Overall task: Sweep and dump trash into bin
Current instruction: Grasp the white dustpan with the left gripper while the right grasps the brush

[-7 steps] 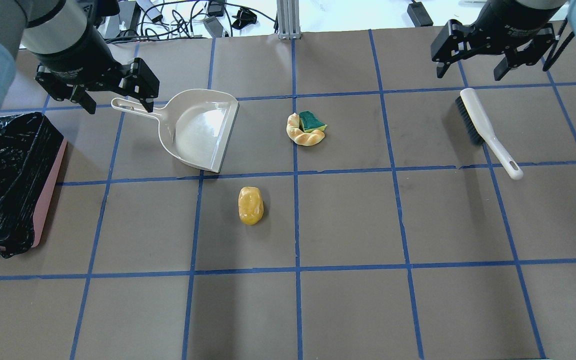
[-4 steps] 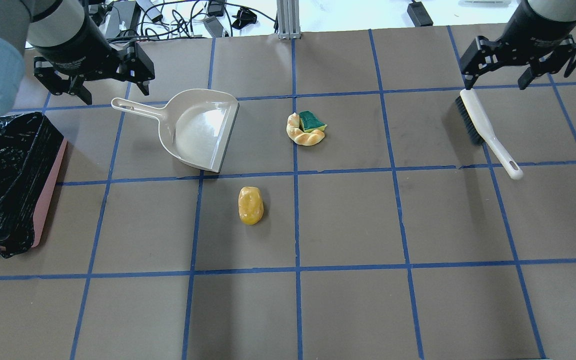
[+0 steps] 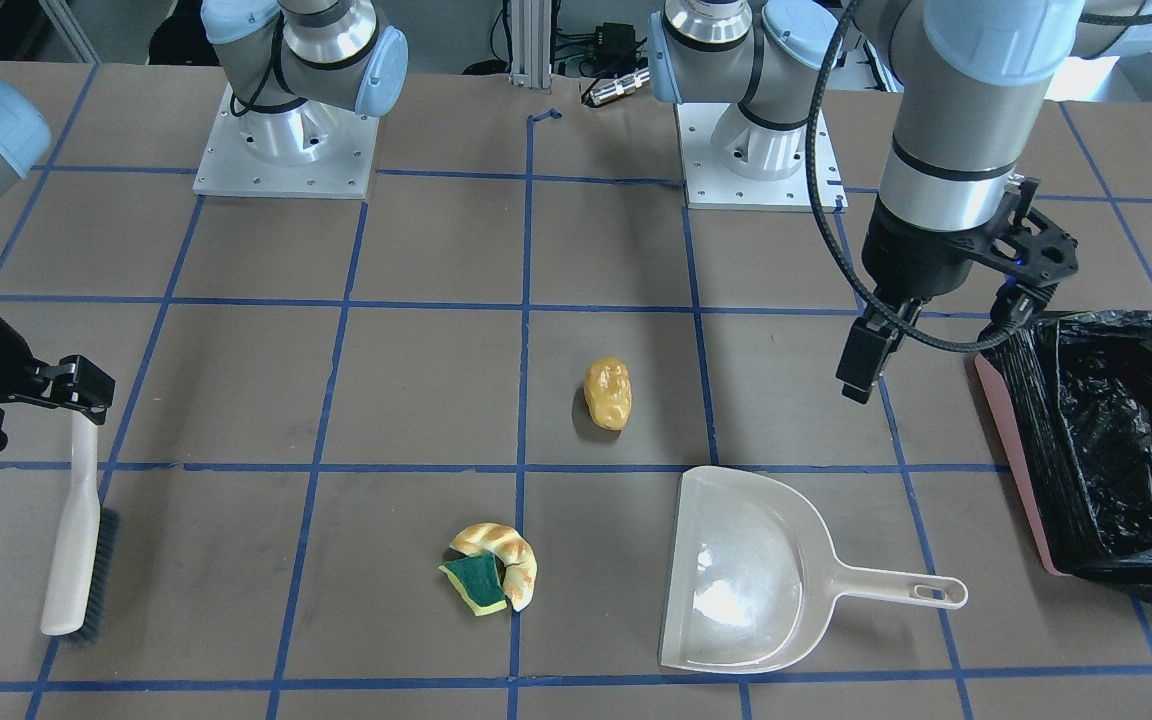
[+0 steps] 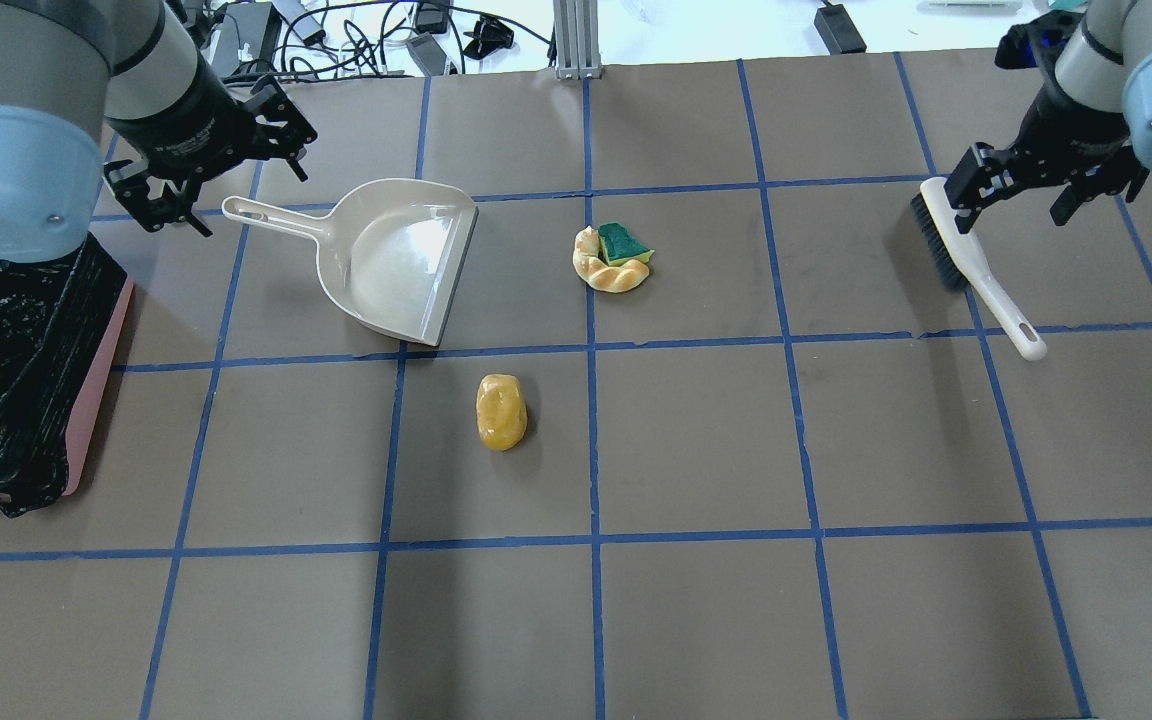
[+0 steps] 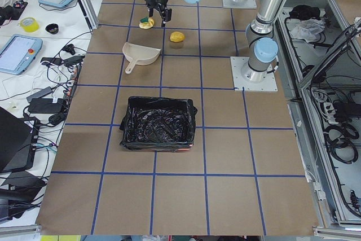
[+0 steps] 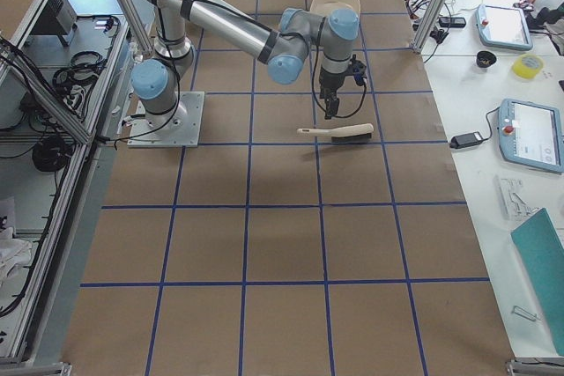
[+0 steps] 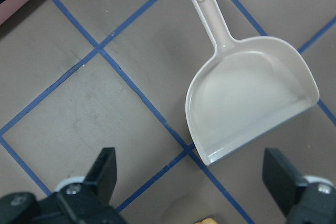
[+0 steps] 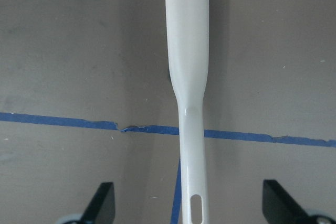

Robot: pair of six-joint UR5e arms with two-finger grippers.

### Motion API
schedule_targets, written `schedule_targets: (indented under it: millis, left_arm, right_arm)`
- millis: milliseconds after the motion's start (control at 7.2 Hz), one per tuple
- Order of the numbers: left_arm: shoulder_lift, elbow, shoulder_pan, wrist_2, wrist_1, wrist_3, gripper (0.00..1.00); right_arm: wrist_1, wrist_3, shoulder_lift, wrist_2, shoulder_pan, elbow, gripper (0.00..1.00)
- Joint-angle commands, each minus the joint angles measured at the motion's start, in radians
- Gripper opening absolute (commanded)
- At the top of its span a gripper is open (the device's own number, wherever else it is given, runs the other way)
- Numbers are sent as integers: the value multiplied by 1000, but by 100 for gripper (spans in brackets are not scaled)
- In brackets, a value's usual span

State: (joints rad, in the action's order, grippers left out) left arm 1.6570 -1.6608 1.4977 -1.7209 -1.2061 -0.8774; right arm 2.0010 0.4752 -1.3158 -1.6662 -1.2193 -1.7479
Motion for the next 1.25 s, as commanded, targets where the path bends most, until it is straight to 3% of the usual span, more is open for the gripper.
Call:
schedule_targets:
  millis: [0, 417, 694, 972, 1111]
  left_arm:
    - [105, 39, -59, 53, 70, -208, 100]
    - [278, 133, -70, 86, 146, -359, 100]
    - [361, 130, -90, 83, 216, -373, 100]
    - [395, 121, -108, 67, 217, -379, 100]
    - [427, 124, -128, 70, 217, -388, 100]
  right_arm:
    - [38, 33, 33, -6, 18, -51, 100]
    - [44, 33, 56, -20, 20, -110, 93]
    - [45, 34, 59, -21, 39, -111, 90]
    - [45, 37, 61, -21, 44, -111, 65]
    - [44, 39, 61, -21, 44, -111, 41]
